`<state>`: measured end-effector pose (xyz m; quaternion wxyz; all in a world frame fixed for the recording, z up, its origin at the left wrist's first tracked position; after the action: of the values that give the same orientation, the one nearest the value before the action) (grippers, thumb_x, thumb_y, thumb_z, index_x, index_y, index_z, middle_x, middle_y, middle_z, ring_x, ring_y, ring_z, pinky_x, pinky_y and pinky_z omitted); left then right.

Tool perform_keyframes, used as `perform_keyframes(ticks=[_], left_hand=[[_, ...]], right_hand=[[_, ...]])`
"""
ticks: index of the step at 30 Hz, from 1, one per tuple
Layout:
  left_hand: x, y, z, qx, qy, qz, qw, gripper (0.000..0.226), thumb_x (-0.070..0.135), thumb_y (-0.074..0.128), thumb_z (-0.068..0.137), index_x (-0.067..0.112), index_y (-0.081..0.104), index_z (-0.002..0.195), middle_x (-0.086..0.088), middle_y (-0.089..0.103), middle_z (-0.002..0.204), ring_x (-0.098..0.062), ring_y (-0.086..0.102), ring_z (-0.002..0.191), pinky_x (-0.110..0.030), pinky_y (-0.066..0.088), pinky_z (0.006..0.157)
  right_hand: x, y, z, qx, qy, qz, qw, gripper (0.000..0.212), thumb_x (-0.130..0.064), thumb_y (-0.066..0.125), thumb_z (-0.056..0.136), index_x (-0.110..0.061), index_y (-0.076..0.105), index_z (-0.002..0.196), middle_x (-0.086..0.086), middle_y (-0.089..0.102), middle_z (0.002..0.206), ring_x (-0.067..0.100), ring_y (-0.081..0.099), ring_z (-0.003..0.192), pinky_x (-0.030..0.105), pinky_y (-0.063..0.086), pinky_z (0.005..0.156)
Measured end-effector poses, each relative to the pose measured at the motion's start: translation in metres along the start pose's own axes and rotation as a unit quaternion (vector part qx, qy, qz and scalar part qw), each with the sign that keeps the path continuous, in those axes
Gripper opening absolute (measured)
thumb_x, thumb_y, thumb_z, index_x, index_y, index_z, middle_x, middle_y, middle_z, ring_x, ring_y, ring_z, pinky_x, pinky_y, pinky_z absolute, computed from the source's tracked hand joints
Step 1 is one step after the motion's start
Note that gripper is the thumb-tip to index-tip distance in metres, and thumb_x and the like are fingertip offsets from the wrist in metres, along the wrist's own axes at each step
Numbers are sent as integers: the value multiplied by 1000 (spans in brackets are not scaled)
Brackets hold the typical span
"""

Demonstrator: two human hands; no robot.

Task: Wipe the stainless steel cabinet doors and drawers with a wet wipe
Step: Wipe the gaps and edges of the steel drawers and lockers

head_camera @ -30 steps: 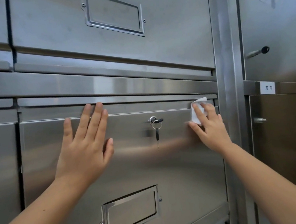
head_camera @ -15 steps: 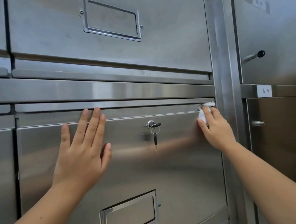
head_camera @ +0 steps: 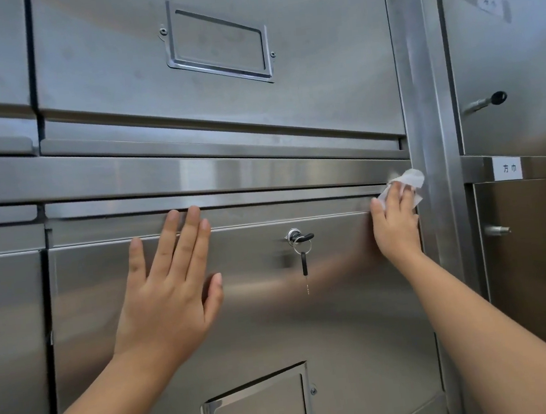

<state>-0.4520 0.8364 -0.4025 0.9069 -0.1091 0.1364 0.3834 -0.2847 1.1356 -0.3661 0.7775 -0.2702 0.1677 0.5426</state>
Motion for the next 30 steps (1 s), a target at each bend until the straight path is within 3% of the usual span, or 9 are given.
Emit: perform_keyframes(ticks=[2,4,9,12,15,18,25,30], left_hand=[[0,0,0,5,0,-5,1000,61,34,30,90,0,35,140,-15,29,149,-27,24,138,-55,17,107],[0,0,0,8,-1,-9,1000,61,34,31,90,0,35,140,-15,29,149,-27,24,138,-55,17,107],[0,0,0,5,1,-11,1000,61,35,31,90,0,36,140,-15,28,149,-28,24,138,-56,17,107],[0,0,-1,-1,0,-12,1000,62,35,31,90,0,36,140,-15,28,150,-28,24,138,-56,17,107],[0,0,-1,2,-1,-10,1000,62,35,31,89,0,36,140,-15,28,150,-28,23,139,-55,15,108],[0,0,0,3,-4,-9,1000,62,36,32,89,0,37,139,-15,29,149,-27,24,138,-55,17,108],[0,0,0,-4,-1,-3,1000,63,37,32,89,0,36,140,-15,29,149,-28,25,138,-55,16,108],[1,-1,-1,-7,-2,-2,1000,63,37,32,89,0,36,140,-15,29,149,-29,26,138,-54,15,109]], right_hand=[[0,2,5,-26,0,-16,1000,62,-40,23,100,-14,-7,148,10,-14,156,25,-8,143,51,-2,114],[-4,4,2,-32,-22,-31,999,64,-42,25,99,-19,-11,147,7,-18,155,23,-14,142,53,-6,112],[-24,12,-22,-44,-167,-38,984,58,-55,19,93,-43,-16,137,-12,-29,149,14,-22,140,49,-11,107],[-14,6,-14,-61,-142,-48,987,54,-61,12,89,-51,-18,133,-19,-32,144,9,-22,139,55,-12,106],[5,-4,1,-74,-56,-50,994,54,-60,12,88,-52,-17,133,-12,-28,150,14,-18,141,61,-8,107],[11,-6,6,-82,-40,-42,995,66,-67,7,78,-48,-14,138,-5,-25,153,19,-16,142,58,-6,109],[-12,-2,-12,-95,-144,-57,983,59,-62,13,83,-51,-15,134,-9,-33,148,17,-26,139,54,-13,108],[-45,8,-32,-112,-276,-109,948,56,-53,15,91,-46,-17,136,-17,-36,143,10,-37,132,46,-19,107]])
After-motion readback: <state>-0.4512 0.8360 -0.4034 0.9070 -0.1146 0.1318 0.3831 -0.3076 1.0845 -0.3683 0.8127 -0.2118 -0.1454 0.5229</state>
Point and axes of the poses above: each hand's wrist, its own z-axis towards the middle knuckle, its own y-axis out of the palm, x = y × z, the point moved 3 cm from there along z, towards the middle knuckle
